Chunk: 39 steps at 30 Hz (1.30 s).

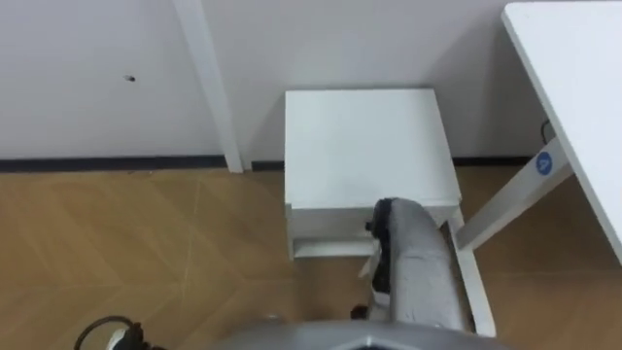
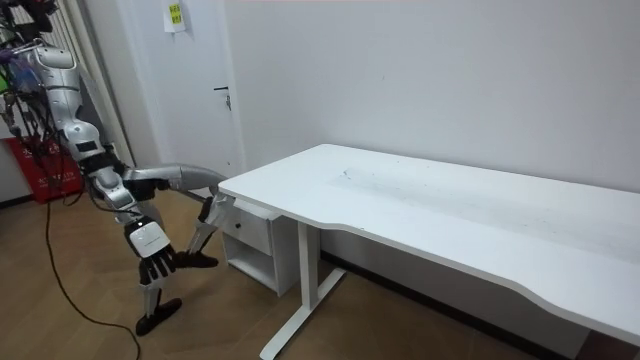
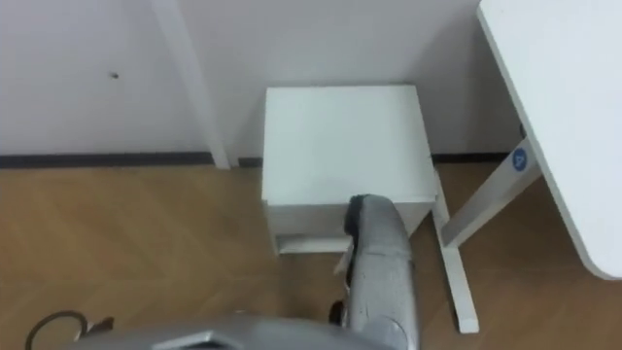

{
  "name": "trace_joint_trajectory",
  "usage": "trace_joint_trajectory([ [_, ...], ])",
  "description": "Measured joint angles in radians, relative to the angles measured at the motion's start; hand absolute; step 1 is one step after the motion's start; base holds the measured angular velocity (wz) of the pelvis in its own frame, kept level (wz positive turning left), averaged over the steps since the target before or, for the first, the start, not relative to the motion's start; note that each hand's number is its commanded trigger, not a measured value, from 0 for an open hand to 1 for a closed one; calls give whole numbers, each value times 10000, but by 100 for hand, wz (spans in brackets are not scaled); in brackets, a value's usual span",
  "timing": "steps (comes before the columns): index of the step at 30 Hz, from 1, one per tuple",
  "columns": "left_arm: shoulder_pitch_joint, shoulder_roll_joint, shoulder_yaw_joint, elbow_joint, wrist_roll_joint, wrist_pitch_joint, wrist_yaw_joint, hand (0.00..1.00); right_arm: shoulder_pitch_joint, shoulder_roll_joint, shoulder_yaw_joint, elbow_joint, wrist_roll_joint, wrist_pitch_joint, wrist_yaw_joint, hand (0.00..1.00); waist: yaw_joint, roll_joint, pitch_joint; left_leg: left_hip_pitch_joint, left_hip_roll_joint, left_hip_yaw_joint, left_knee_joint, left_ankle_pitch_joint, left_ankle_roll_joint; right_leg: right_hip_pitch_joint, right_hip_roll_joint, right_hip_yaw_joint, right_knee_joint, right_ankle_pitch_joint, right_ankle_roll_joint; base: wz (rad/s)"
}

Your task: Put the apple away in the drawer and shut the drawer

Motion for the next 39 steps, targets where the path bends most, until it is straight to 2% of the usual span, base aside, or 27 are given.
trace_joint_trajectory([
  [5, 57, -14, -43, 292, -78, 107, 49, 0, -87, -17, 194, -59, 780, -24, -238, 0, -26, 44, -22, -428, -101, 8, 565, -140, 144, 424, 0, 231, -68, -11, 52, 3],
  [7, 169, -16, 56, 288, -83, 106, 49, 0, -88, -52, 200, -93, 912, -15, -239, 0, -40, 24, -20, -479, -251, 17, 567, -138, 159, 1123, -129, 243, -395, 4, 80, 0],
  [10, 434, -37, 240, 293, -85, 50, 48, 0, -121, -115, 191, -76, 1201, 151, -224, 0, -130, -53, -9, -373, -619, 29, 349, -142, -3, 2691, -446, 451, -1414, 17, 107, 3],
  [11, 554, -65, 434, 297, -84, 49, 52, 0, -140, -116, 187, -76, 1255, 272, -205, 0, -216, -165, -15, -218, -868, 63, 60, -74, -423, 3450, -558, 553, -2199, 17, 108, 0],
  [12, 671, -127, 494, 291, -67, 42, 58, 0, -186, -132, 202, -80, 1251, 381, -216, 0, -244, -211, -7, 66, -1095, 105, -473, 107, -850, 4284, -530, 557, -3302, 18, 106, -7],
  [13, 731, -146, 497, 294, -72, 42, 75, 0, -215, -107, 204, -61, 1251, 442, -226, 0, -251, -302, -16, 203, -1255, 102, -767, 199, -1484, 4698, -525, 588, -3963, 27, 91, 5],
  [14, 717, -36, 384, 205, -100, 24, 203, 0, -252, 63, 178, -68, 1212, 542, -231, 0, -276, -728, -54, -15, -1187, -34, -104, 142, -1509, 5350, -811, 658, -5183, -22, 233, 34],
  [15, 466, 134, 265, -49, -90, -56, 304, 0, -268, 146, 59, -49, 1170, 656, -193, 0, -324, -652, 50, -620, -980, -430, 807, -690, -974, 5843, -827, 763, -6210, -225, 589, 43],
  [16, 406, 153, 276, -73, -84, -92, 349, 0, -261, 171, -17, -27, 1183, 779, -170, 0, -224, -712, 111, -745, -1113, -466, 1024, -752, -648, 6273, -792, 914, -6944, -335, 726, 27],
  [17, 485, 121, 330, -69, -103, -87, 443, 0, -287, 199, -120, -52, 1197, 899, -119, 0, -136, -944, 74, -572, -1271, -451, 886, -813, -747, 7342, -666, 932, -8435, -574, 909, 4],
  [18, 502, 33, 333, -71, -100, -109, 491, 0, -282, 193, -339, -70, 1121, 900, -114, 0, -67, -1129, 103, -314, -1325, -432, 406, -626, -765, 8300, -425, 832, -9847, -882, 975, -6],
  [19, 502, 10, 340, -79, -100, -135, 506, 0, -301, 196, -474, -68, 1080, 899, -114, 0, 31, -1180, 54, -219, -1344, -333, 92, -480, -809, 8605, -332, 747, -10417, -1039, 949, -36],
  [20, 517, -32, 396, -105, -99, -205, 541, 0, -444, 180, -591, -64, 1042, 878, -141, 0, 321, -1235, -6, -4, -1360, -53, -566, -192, -947, 9035, -80, 784, -11517, -1293, 890, -62],
  [21, 535, -57, 431, -105, -106, -233, 695, 0, -566, 180, -592, -37, 1038, 842, -221, 0, 401, -1361, -26, 139, -1361, -18, -1098, 120, -953, 9549, 215, 793, -12864, -1426, 836, -63],
  [22, 557, -51, 478, -103, -126, -234, 753, 0, -668, 198, -593, -22, 1033, 832, -237, 0, 393, -1430, -38, 176, -1361, -21, -1284, 272, -919, 9854, 327, 755, -13555, -1466, 778, -42],
  [24, 667, -75, 680, -106, -220, -235, 841, 0, -900, 202, -608, 46, 1070, 709, -358, 0, 398, -1571, -95, 356, -1250, -44, -1790, 475, -813, 10935, 732, 672, -15784, -1363, 556, -22],
  [25, 668, -80, 709, -107, -233, -236, 841, 0, -900, 202, -608, 48, 1120, 660, -374, 0, 385, -1607, -91, 452, -1236, -70, -1895, 494, -802, 11177, 775, 579, -16113, -1356, 545, 0],
  [27, 680, -155, 711, -181, -292, -297, 836, 0, -810, 195, -609, 71, 1166, 582, -460, 0, 354, -1606, -107, 862, -1085, -180, -2253, 507, -799, 11794, 957, 452, -16798, -1267, 395, 13],
  [28, 682, -159, 716, -231, -291, -314, 836, 0, -813, 217, -609, 77, 1151, 581, -457, 0, 372, -1622, -99, 954, -1067, -197, -2319, 537, -851, 11863, 1005, 457, -16885, -1264, 386, 5],
  [30, 686, -199, 767, -366, -285, -366, 833, 0, -817, 239, -607, 114, 1134, 564, -450, 0, 364, -1618, -114, 1151, -1028, -476, -2573, 724, -1057, 11984, 1113, 433, -17123, -1154, 200, 2],
  [32, 717, -190, 899, -410, -279, -372, 833, 0, -811, 240, -608, 109, 1143, 554, -445, 0, 361, -1618, -112, 1276, -968, -506, -2697, 846, -1173, 12166, 1190, 455, -17257, -1066, 52, 0],
  [34, 774, -169, 912, -401, -282, -371, 827, 0, -763, 242, -593, 99, 1176, 548, -438, 0, 332, -1633, -102, 1265, -923, -453, -2481, 872, -1219, 12459, 1227, 549, -17509, -1005, -39, 13],
  [35, 757, -178, 901, -393, -290, -375, 792, 0, -815, 259, -574, 93, 1208, 545, -429, 0, 286, -1767, -39, 913, -965, -378, -1856, 801, -1360, 12672, 1155, 1004, -17668, -969, -100, 56],
  [36, 636, -242, 854, -389, -285, -423, 777, 0, -802, 247, -600, 114, 1238, 538, -421, 0, 162, -1808, -72, 337, -1025, -361, -2106, 904, -1424, 12695, 1100, 1664, -17711, -970, -99, 83],
  [37, 528, -272, 822, -391, -284, -467, 771, 0, -802, 239, -645, 139, 1224, 541, -405, 0, 79, -1760, -61, -2, -1010, -303, -2622, 1117, -1293, 12631, 1103, 1708, -17650, -997, -96, 91],
  [38, 463, -284, 803, -384, -230, -527, 770, 0, -785, 309, -820, 417, 1116, 552, -335, 0, 179, -1791, -182, -47, -1054, 180, -2589, 1621, -1170, 12375, 944, 1634, -17439, -1109, 8, 40],
  [39, 501, -302, 798, -341, -198, -547, 797, 0, -850, 314, -881, 514, 1115, 538, -216, 0, 528, -1770, -114, 127, -1048, 80, -2624, 1728, -1087, 12247, 943, 1328, -17334, -1194, 151, -8],
])
